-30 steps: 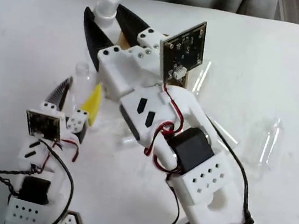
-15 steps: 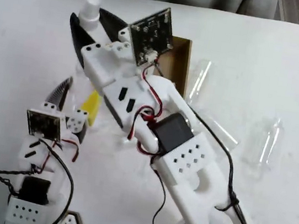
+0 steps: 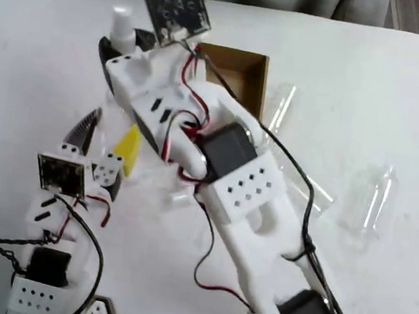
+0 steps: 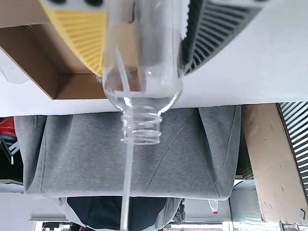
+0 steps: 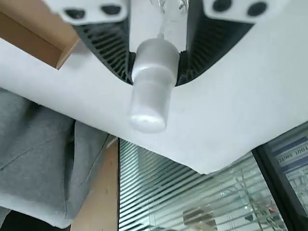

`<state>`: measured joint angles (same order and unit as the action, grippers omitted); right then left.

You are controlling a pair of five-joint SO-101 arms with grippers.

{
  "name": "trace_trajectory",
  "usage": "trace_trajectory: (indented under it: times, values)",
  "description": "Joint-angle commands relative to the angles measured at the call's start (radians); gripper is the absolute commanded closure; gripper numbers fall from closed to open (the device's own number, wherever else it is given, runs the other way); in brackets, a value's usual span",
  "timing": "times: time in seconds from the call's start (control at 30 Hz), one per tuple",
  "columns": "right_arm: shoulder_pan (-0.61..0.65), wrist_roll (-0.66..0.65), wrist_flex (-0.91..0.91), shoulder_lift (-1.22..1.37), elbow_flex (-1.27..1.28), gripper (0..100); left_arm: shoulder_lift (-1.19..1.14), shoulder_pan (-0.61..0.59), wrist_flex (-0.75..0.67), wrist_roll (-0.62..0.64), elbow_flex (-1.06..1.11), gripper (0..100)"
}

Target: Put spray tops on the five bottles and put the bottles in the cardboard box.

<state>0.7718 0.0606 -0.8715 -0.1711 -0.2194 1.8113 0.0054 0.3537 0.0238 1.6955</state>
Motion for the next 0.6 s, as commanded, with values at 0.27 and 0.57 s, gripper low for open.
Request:
trace_trajectory:
  times: [0.27,0.57]
  values:
    - [0.056,-0.002,-0.166,0.079,-0.206,98.3,0.008,-0.01,-0.008,0.008,-0.002,98]
    - [0.07,-0.002,-0.228,0.074,-0.207,83.2,0.008,-0.01,-0.008,0.008,-0.002,98]
